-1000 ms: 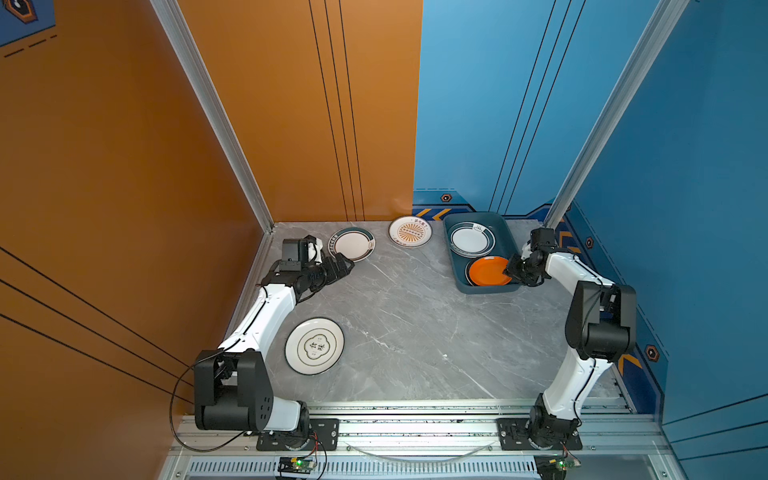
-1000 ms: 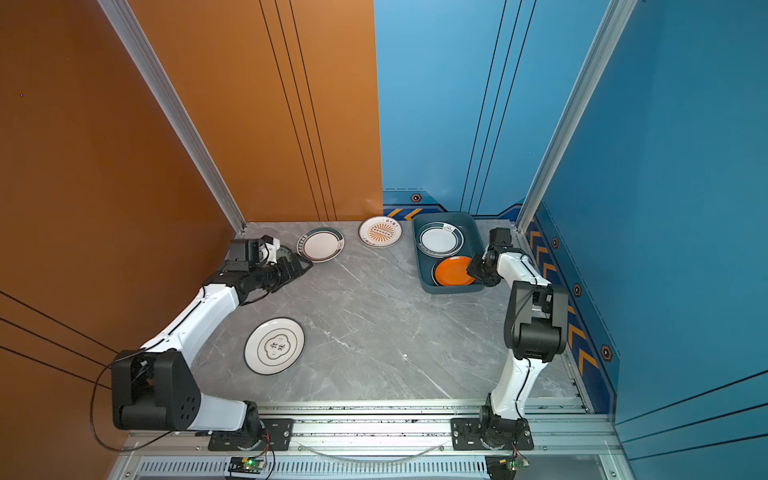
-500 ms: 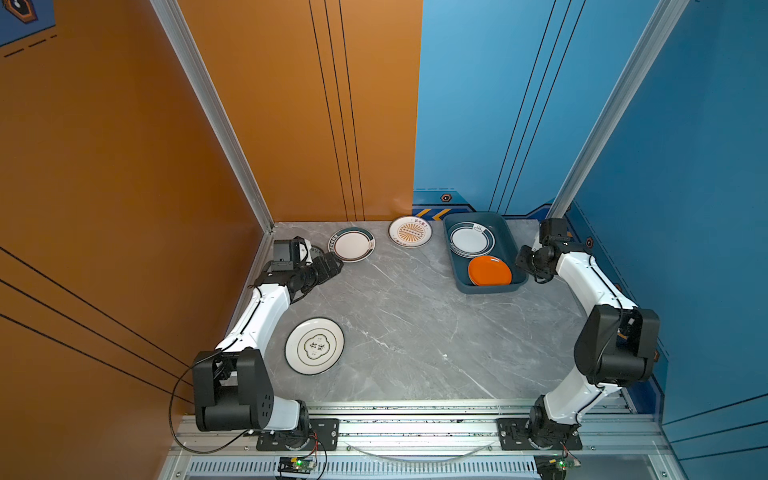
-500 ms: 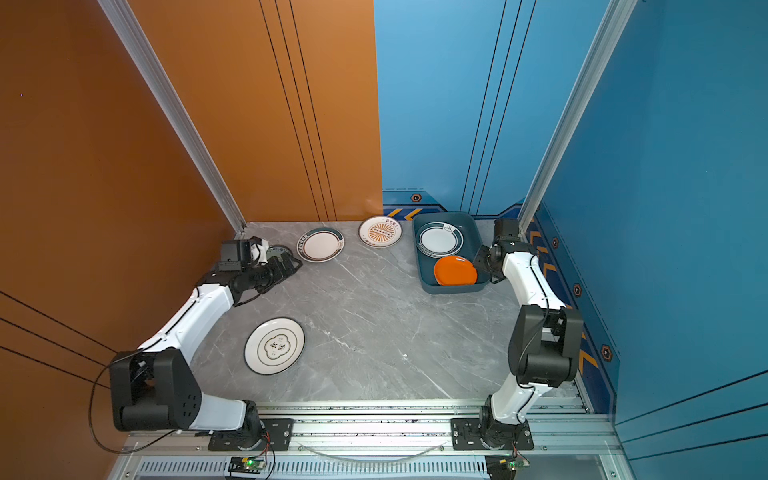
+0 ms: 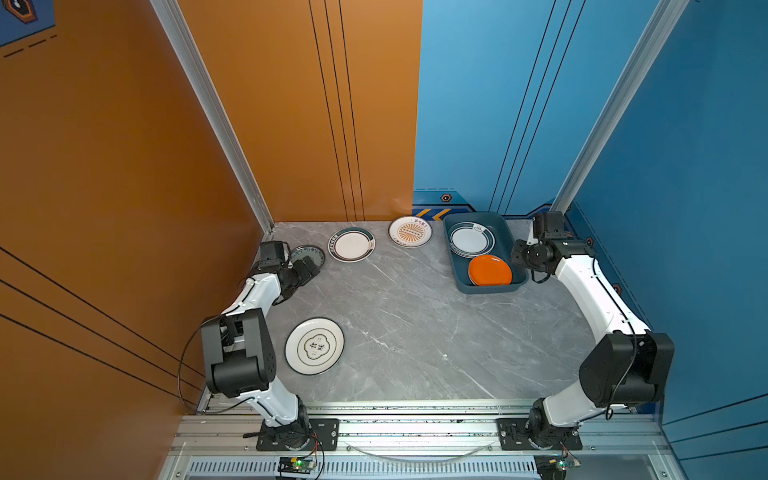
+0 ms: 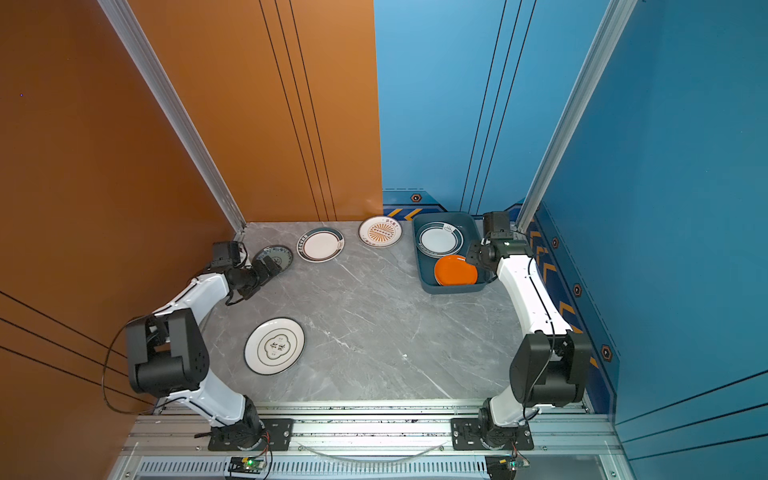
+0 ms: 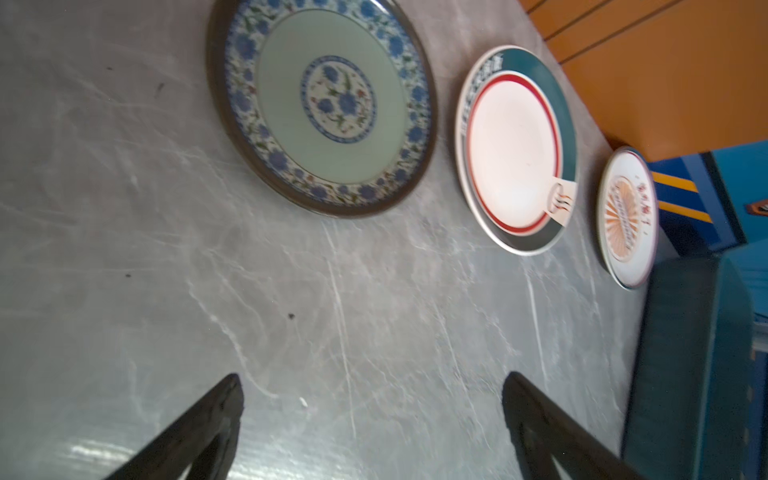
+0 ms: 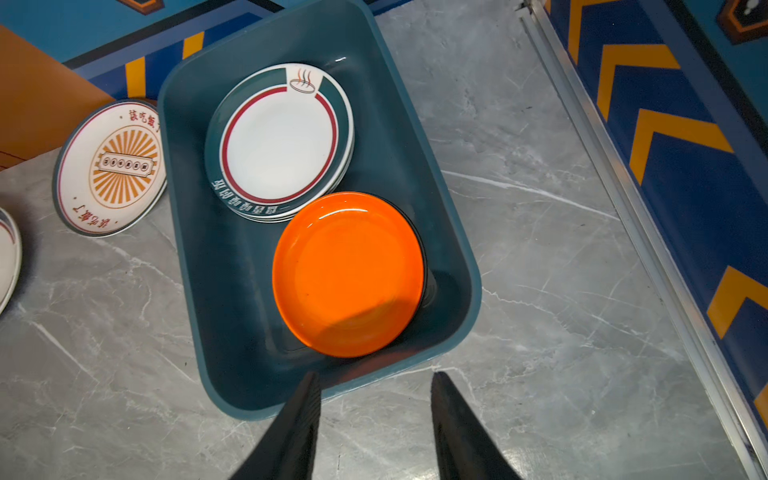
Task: Place the plates into the plastic bin on the countertop
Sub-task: 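Move left gripper to the blue-floral plate while right gripper rises from the bin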
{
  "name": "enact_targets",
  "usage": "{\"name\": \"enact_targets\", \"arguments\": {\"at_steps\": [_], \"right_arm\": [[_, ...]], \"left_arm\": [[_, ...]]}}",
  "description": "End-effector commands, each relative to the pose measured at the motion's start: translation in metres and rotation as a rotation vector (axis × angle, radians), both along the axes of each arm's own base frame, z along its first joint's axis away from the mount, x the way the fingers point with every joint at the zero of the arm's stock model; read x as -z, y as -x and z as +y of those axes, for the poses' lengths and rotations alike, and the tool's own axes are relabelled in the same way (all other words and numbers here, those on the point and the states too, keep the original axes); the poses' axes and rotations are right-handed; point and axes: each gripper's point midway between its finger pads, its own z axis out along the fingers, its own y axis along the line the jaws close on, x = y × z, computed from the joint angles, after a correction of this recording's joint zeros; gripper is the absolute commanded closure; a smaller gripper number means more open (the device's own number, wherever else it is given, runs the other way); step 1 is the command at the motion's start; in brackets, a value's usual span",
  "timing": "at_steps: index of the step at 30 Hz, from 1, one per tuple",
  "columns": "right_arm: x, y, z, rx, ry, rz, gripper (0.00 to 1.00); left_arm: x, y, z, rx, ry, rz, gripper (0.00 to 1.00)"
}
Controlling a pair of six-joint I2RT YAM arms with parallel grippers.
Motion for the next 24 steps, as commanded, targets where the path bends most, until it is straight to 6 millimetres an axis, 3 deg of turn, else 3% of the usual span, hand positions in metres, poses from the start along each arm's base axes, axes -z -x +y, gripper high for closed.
{"name": "enact_targets", "arguments": {"at_steps": [1, 9, 21, 24], "right_arm": [[-0.007, 0.006, 0.007, -0.026, 0.004, 0.003, 0.54], [0.007, 0.006, 0.017, -0.049, -0.019, 0.02, 0.55], [0.008, 0.003, 0.024, -0.067, -0.038, 0.017, 0.56], [0.01, 0.004, 0.027, -0.073, -0.042, 0.023, 0.56]], "left_arm": [[0.0, -0.019, 0.028, -0.082, -0.029, -0.008, 0.02], [0.027, -0.037, 0.08, -0.208, -0.019, 0.026, 0.01], [0.059, -0.069, 0.092, -0.227, 0.019, 0.025, 0.12], [0.066, -0.075, 0.091, -0.223, 0.032, 0.026, 0.25]]}}
